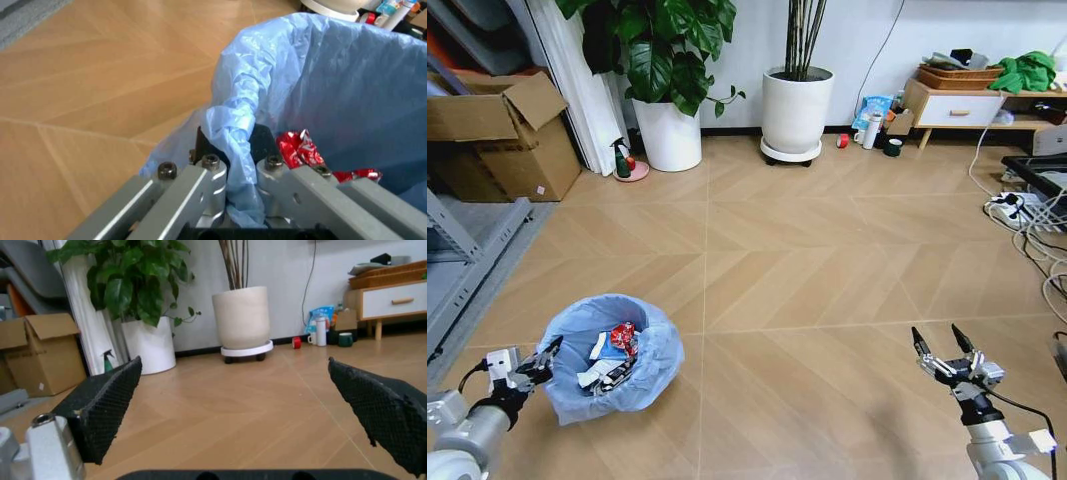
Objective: Pick up the trash bin and place the garbage on the floor into it.
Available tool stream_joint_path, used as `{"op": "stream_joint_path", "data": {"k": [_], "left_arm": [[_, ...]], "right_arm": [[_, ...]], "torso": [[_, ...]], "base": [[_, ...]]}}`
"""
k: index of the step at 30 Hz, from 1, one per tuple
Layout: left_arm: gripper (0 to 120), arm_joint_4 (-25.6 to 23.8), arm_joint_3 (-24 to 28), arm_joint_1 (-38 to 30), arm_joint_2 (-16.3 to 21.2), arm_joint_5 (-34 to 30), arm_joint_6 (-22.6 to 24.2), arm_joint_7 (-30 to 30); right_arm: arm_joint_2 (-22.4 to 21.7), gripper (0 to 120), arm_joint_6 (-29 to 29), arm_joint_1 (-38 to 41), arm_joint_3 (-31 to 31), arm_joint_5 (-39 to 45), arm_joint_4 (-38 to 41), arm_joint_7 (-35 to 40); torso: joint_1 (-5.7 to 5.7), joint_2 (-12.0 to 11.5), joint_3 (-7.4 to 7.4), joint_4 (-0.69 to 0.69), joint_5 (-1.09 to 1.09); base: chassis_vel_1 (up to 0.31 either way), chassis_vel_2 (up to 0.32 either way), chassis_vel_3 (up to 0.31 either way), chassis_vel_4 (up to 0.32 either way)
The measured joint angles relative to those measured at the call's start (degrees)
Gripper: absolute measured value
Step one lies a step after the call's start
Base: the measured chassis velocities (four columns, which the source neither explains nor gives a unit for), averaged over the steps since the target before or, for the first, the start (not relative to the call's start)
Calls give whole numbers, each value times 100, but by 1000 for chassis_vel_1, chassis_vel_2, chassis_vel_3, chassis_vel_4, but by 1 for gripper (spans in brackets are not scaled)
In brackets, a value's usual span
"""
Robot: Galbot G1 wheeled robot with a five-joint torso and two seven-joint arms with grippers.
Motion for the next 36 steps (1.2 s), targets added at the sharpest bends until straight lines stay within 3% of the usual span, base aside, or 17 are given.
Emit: {"op": "stream_joint_path", "data": {"k": [13, 23, 30, 36], "left_arm": [[0, 65, -32, 5, -51, 4, -8, 10], [0, 291, 260, -286, 23, 88, 41, -193], [0, 724, 433, -713, 140, 79, 92, -292], [0, 1464, 686, -1249, 177, 32, 138, -337]], "right_arm": [[38, 100, 69, 26, 4, 41, -15, -62], [-19, 100, 116, -27, 42, 58, 5, -137], [-215, 100, 75, -27, -68, 16, 83, -144], [-228, 100, 66, -101, 9, -197, 86, -219]], "torso": [[-2, 0, -2, 0, 0], [-1, 0, 0, 0, 0], [-1, 0, 0, 0, 1], [-1, 0, -1, 2, 0]], "base": [[173, -173, -177, 174], [15, -15, -17, 18], [-3, 7, 7, -2], [0, 0, 0, 0]]}}
